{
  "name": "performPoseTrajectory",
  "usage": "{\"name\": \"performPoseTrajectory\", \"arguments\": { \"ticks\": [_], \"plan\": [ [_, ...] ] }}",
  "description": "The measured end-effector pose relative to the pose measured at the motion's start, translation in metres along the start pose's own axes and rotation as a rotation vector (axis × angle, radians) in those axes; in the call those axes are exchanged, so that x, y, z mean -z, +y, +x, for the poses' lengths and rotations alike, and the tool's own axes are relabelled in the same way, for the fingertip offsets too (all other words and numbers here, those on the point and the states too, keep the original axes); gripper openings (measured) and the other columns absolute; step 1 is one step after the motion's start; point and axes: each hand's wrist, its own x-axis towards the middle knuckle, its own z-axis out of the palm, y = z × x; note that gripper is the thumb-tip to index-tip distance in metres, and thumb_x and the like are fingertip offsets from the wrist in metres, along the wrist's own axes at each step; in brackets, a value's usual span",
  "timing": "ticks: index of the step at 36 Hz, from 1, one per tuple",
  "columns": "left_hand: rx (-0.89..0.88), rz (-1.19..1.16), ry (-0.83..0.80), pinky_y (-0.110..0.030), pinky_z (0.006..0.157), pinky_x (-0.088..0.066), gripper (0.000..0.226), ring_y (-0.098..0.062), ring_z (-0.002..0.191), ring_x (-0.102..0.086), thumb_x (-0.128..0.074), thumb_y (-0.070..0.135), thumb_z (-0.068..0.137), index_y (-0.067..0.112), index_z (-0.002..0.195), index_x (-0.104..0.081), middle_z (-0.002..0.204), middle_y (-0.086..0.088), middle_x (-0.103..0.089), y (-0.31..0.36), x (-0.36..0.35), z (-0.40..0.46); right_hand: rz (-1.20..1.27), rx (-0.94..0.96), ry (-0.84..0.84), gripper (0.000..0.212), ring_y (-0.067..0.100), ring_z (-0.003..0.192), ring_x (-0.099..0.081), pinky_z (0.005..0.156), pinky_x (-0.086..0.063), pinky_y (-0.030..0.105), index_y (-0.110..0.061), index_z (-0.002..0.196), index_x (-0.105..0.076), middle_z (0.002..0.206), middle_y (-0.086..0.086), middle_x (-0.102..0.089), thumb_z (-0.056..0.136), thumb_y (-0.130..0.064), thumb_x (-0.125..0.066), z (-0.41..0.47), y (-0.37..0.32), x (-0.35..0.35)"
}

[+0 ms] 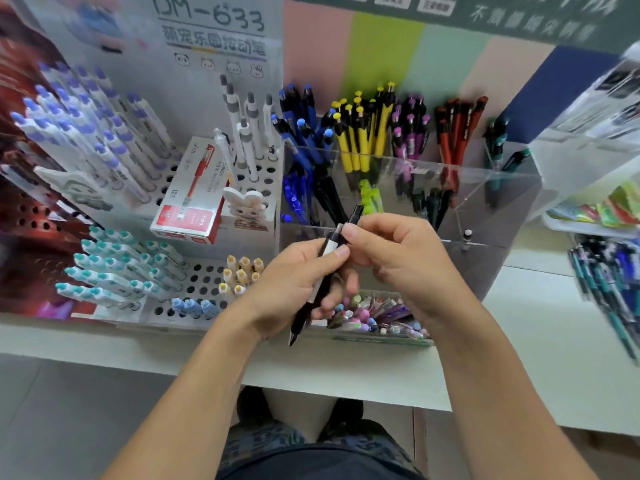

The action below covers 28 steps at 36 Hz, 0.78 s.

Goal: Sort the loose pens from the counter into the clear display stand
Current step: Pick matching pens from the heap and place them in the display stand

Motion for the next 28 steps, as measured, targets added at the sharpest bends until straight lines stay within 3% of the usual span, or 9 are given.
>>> {"name": "performPoseTrajectory", "arguments": {
  "ticks": [4,8,13,15,17,21,24,28],
  "plan": [
    [-0.007,0.215,0.093,-0.021,0.037,-0.036,0.022,-0.014,0.043,-0.049,-0.046,0.02,0.106,0.011,0.097,-0.064,0.069,-0.007,-0.064,-0.008,-0.013,0.015,-0.078,0.034,0.129,0.019,0.012,0.053,-0.056,0.048,-0.042,0.022,-0.003,0.081,-0.064,0.061,0.008,-0.062,0.094,-0.015,-0.07,0.001,0.009,0.026],
    [-0.033,0.378,0.14,-0.022,0.035,-0.036,0.019,-0.015,0.041,-0.049,-0.047,0.022,0.107,0.018,0.093,-0.059,0.065,-0.004,-0.061,-0.013,-0.032,0.029,0.0,0.094,0.264,0.008,0.014,0.058,-0.061,0.052,-0.05,0.023,-0.002,0.092,-0.069,0.068,0.01,-0.07,0.094,-0.01,-0.07,-0.008,0.014,0.044],
    [-0.004,0.332,0.181,-0.018,0.035,-0.031,0.026,-0.013,0.04,-0.041,-0.045,0.028,0.107,0.008,0.105,-0.061,0.065,-0.004,-0.055,-0.014,-0.05,0.042,0.181,0.295,0.624,0.006,0.016,0.068,-0.063,0.057,-0.053,0.024,-0.016,0.092,-0.069,0.079,0.001,-0.067,0.097,-0.013,-0.067,-0.015,0.006,0.075],
    [0.027,0.318,0.204,-0.018,0.038,-0.025,0.029,-0.01,0.041,-0.029,-0.043,0.033,0.107,0.014,0.101,-0.064,0.062,0.0,-0.045,-0.015,-0.051,0.046,0.14,0.441,0.77,0.005,0.018,0.069,-0.064,0.06,-0.055,0.026,-0.016,0.092,-0.066,0.08,0.002,-0.068,0.097,-0.014,-0.067,-0.016,-0.003,0.093],
    [0.108,0.147,0.185,-0.017,0.038,-0.019,0.038,-0.009,0.043,-0.021,-0.034,0.039,0.108,0.012,0.1,-0.06,0.06,0.002,-0.038,-0.014,-0.052,0.047,0.029,0.544,0.841,0.006,0.018,0.07,-0.068,0.064,-0.058,0.029,-0.016,0.093,-0.064,0.08,-0.001,-0.069,0.096,-0.013,-0.068,-0.015,-0.008,0.106],
    [0.142,-0.182,0.109,-0.018,0.036,-0.019,0.033,-0.011,0.045,-0.022,-0.024,0.026,0.102,0.008,0.095,-0.051,0.062,-0.004,-0.039,-0.012,-0.053,0.047,-0.33,0.533,0.807,0.007,0.015,0.073,-0.071,0.072,-0.061,0.034,-0.017,0.099,-0.068,0.083,-0.003,-0.072,0.093,-0.017,-0.072,0.002,0.001,0.11],
    [0.092,-0.209,0.126,-0.02,0.039,-0.023,0.028,-0.011,0.048,-0.026,-0.027,0.018,0.101,0.008,0.092,-0.051,0.064,-0.005,-0.041,-0.013,-0.055,0.045,-0.597,0.409,0.711,0.007,0.003,0.073,-0.067,0.075,-0.059,0.032,-0.021,0.095,-0.074,0.081,-0.011,-0.071,0.089,-0.022,-0.076,0.017,0.016,0.102],
    [0.051,-0.103,0.163,-0.025,0.049,-0.032,0.024,-0.015,0.054,-0.038,-0.035,0.012,0.104,0.007,0.099,-0.057,0.068,-0.005,-0.047,-0.016,-0.051,0.041,-0.744,0.26,0.627,0.015,0.014,0.076,-0.067,0.077,-0.057,0.037,-0.017,0.095,-0.08,0.084,-0.004,-0.075,0.086,-0.028,-0.079,0.032,0.027,0.098]
  ]
}}
